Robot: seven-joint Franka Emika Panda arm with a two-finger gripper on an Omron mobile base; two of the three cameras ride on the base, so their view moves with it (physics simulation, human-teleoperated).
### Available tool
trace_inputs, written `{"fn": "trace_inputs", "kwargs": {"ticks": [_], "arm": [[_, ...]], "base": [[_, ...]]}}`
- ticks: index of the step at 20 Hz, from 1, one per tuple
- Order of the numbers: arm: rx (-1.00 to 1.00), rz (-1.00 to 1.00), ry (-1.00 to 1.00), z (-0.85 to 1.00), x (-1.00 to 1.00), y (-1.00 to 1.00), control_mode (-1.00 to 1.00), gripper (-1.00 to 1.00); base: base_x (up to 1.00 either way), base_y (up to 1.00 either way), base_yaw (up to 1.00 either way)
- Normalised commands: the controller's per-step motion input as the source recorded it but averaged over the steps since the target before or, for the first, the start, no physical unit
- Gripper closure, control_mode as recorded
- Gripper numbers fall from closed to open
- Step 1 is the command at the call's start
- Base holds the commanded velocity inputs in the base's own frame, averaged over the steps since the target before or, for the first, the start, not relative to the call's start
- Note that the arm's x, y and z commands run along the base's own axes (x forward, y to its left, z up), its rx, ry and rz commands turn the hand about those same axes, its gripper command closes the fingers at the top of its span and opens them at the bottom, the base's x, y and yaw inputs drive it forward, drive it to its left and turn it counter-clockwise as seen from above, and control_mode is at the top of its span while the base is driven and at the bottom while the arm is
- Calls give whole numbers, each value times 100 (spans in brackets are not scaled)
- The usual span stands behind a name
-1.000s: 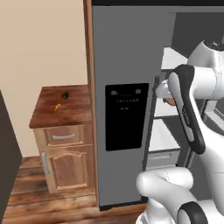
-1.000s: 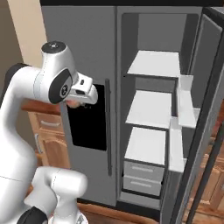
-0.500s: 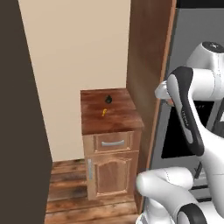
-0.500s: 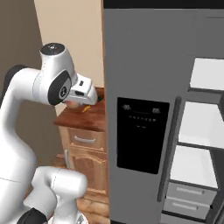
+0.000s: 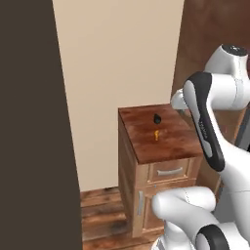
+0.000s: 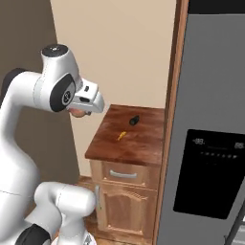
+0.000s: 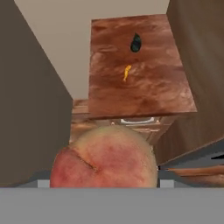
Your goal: Open the fridge, remove the peach, eggplant, and shrimp, and place them on any counter.
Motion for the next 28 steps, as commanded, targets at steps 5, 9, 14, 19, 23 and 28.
{"fn": "trace_inputs", "kwargs": {"ticks": [5,9,14,19,23,28], "arm": [[0,0,0,0,0,0,100,100],[0,-4,3,-9,4,0,-100,100],[0,-17,19,-91,32,-28,-100,100],[0,-20,18,-100,55,-60,-100,100],[0,-16,1,-100,68,-47,-100,100],[0,-10,0,-100,62,-12,-100,100]], "base": [[99,7,-28],[57,-2,-18],[0,0,0],[0,0,0],[0,0,0],[0,0,0]]}}
